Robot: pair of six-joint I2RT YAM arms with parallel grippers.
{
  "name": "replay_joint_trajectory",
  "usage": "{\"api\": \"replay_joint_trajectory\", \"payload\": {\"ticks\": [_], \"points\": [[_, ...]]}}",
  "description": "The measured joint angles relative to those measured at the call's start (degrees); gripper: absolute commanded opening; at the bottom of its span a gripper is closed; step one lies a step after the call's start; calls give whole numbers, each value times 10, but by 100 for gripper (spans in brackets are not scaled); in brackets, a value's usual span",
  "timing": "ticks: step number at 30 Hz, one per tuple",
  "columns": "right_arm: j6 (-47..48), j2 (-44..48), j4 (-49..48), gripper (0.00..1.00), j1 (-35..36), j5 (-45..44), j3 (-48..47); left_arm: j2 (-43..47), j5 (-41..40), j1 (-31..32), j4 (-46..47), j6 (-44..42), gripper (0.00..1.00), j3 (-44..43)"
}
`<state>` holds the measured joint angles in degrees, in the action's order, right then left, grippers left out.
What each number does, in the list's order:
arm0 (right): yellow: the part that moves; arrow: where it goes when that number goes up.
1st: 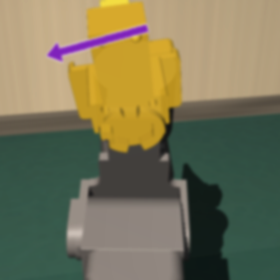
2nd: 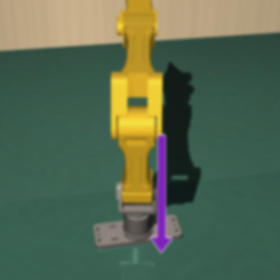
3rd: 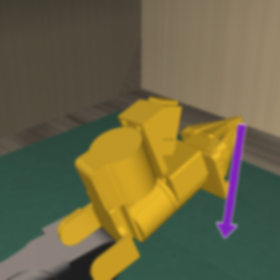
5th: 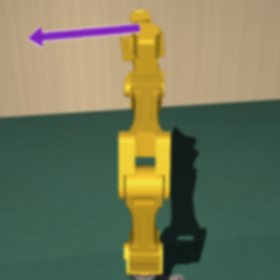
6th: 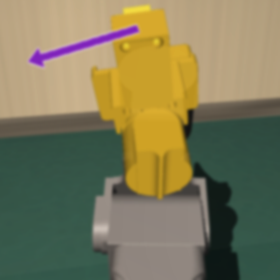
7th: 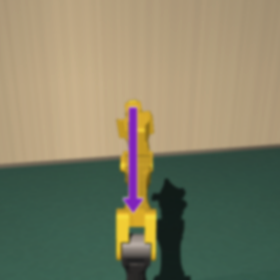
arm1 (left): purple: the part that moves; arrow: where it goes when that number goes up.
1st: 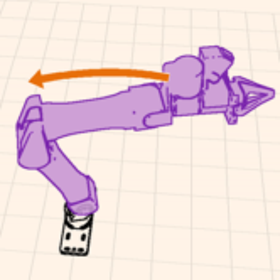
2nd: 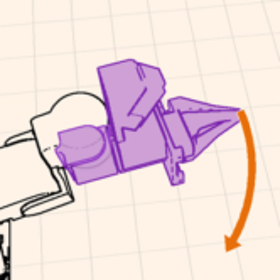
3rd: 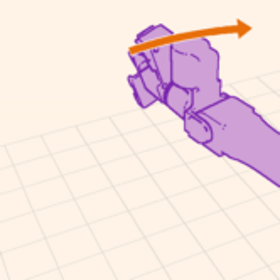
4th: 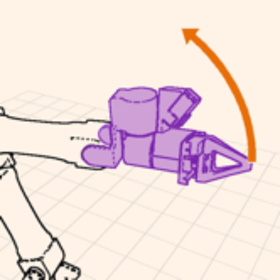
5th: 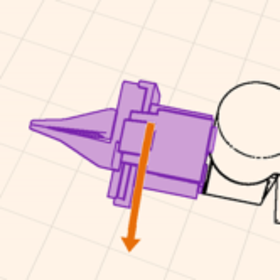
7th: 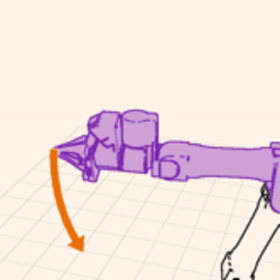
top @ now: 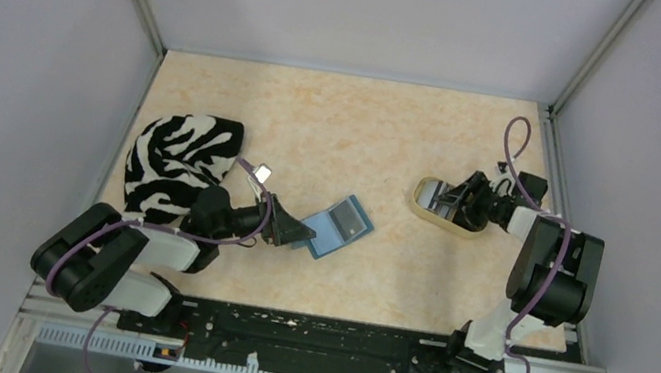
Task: Put the credit cards into the card holder
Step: Pick up the credit card from the storage box.
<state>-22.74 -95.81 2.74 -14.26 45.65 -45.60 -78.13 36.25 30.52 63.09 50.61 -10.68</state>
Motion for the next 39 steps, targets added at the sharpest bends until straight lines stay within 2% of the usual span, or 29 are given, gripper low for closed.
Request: {"api": "replay_joint_trajectory", "payload": {"ticks": [21,39], "points": [[-10,0,-6,51,-45,40,2,4,0,0,-6,-3,88,0],[16,1,31,45,-79,44,1,15,0,0,-23,-5,88,0]]}}
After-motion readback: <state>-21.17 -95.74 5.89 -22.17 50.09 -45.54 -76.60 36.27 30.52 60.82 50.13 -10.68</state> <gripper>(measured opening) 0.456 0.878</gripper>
